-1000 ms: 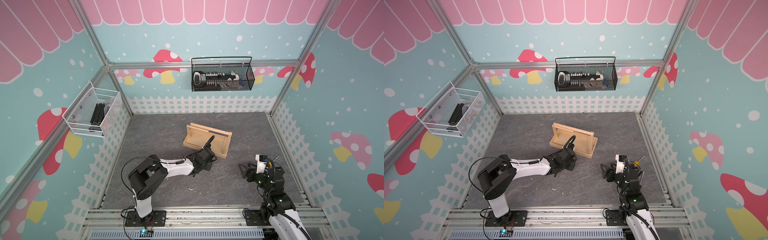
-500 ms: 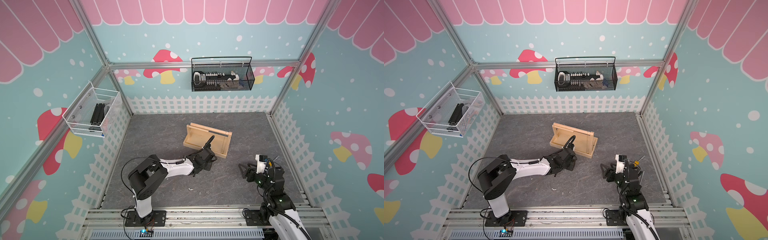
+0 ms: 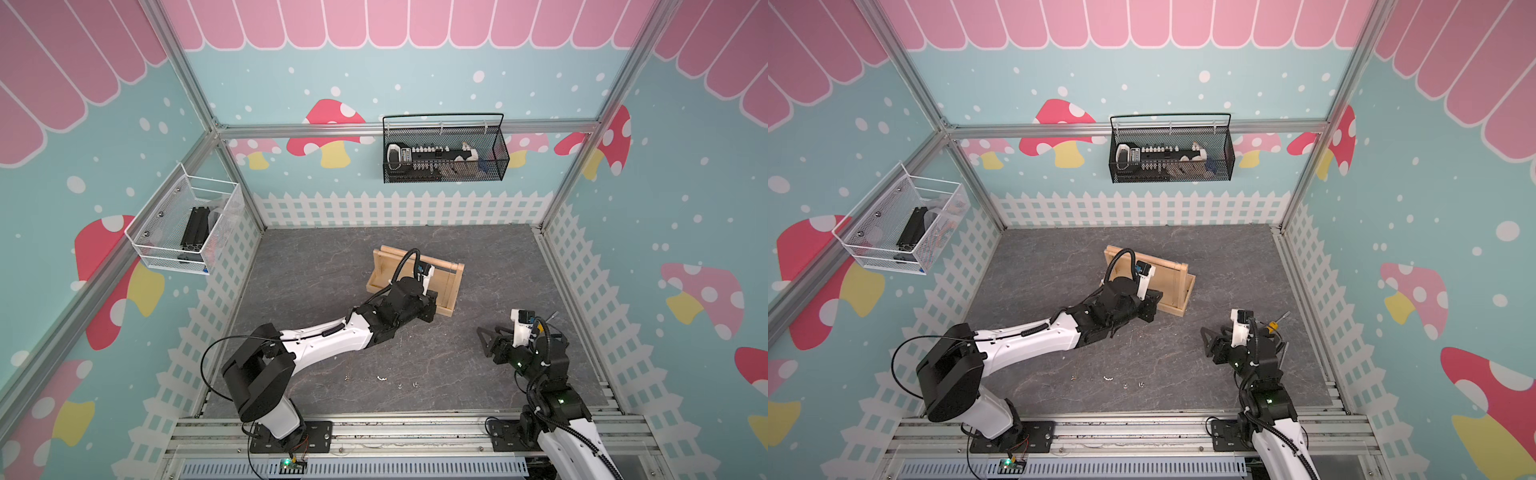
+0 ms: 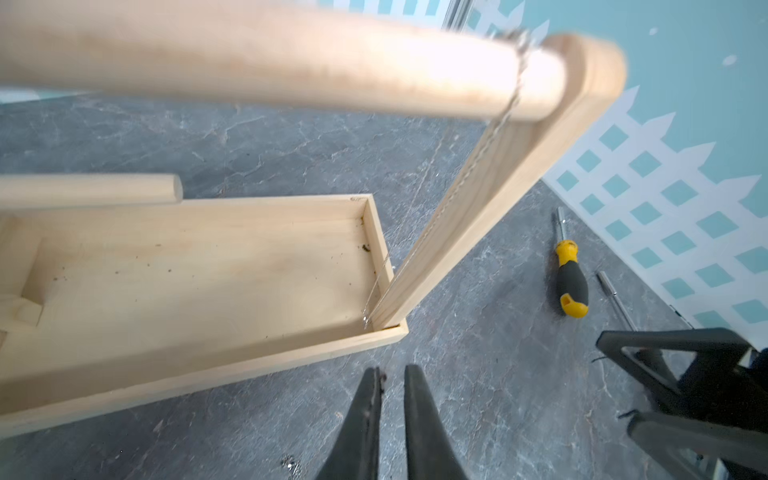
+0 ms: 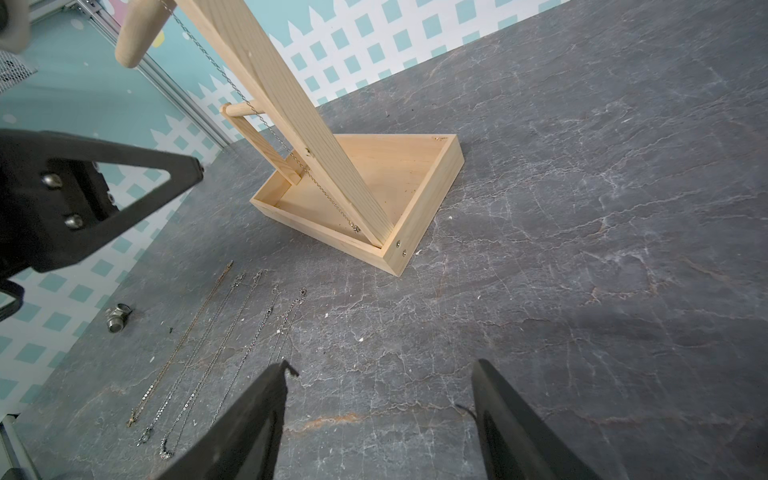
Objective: Take the necklace off the jewelry display stand
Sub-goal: Place the necklace at the center of the board, then take off the necklace from the stand.
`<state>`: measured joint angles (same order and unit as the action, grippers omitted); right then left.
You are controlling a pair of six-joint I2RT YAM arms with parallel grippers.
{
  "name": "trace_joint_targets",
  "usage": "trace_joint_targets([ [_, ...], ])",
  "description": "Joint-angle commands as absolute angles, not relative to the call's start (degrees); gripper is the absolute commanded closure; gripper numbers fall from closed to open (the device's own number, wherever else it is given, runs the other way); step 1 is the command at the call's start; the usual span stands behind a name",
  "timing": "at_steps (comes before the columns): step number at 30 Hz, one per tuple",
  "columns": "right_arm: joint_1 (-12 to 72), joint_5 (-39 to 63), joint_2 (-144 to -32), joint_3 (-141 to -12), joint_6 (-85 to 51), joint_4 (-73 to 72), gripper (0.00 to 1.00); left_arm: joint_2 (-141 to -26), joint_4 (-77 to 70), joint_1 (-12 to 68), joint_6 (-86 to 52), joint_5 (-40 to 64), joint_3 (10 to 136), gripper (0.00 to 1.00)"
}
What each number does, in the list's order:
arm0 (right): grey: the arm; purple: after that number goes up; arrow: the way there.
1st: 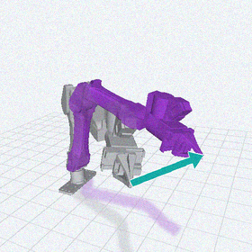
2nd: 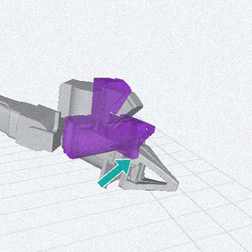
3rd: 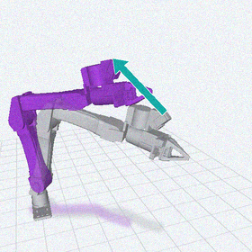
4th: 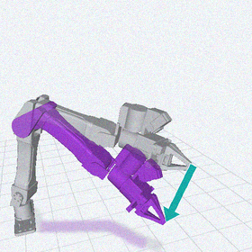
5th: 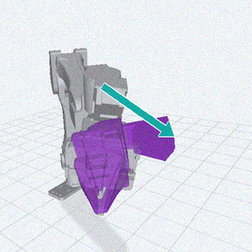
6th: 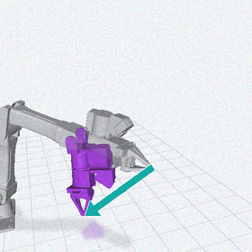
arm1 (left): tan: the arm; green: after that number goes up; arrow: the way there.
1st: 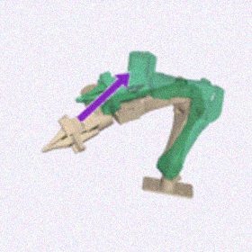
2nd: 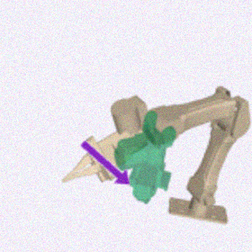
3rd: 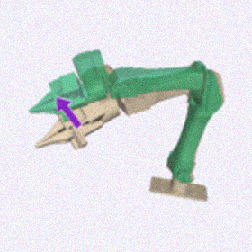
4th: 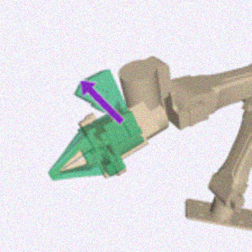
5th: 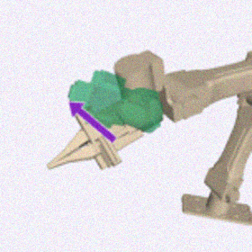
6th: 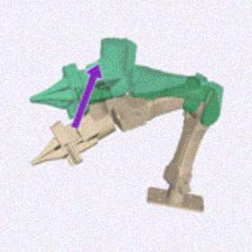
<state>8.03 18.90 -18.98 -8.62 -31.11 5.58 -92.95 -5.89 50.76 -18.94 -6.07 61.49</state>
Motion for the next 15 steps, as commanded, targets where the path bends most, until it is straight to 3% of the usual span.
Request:
trace_joint_targets([
  [1,8.46,18.90,-18.59,-8.26,-31.48,4.48,0.28,-94.25,-8.36,50.71,-15.89,-6.16,64.70,0.86],
  [15,8.54,18.90,-18.41,-8.26,-31.47,4.49,0.28,-97.56,-7.04,50.32,-14.51,-4.89,70.97,0.86],
])
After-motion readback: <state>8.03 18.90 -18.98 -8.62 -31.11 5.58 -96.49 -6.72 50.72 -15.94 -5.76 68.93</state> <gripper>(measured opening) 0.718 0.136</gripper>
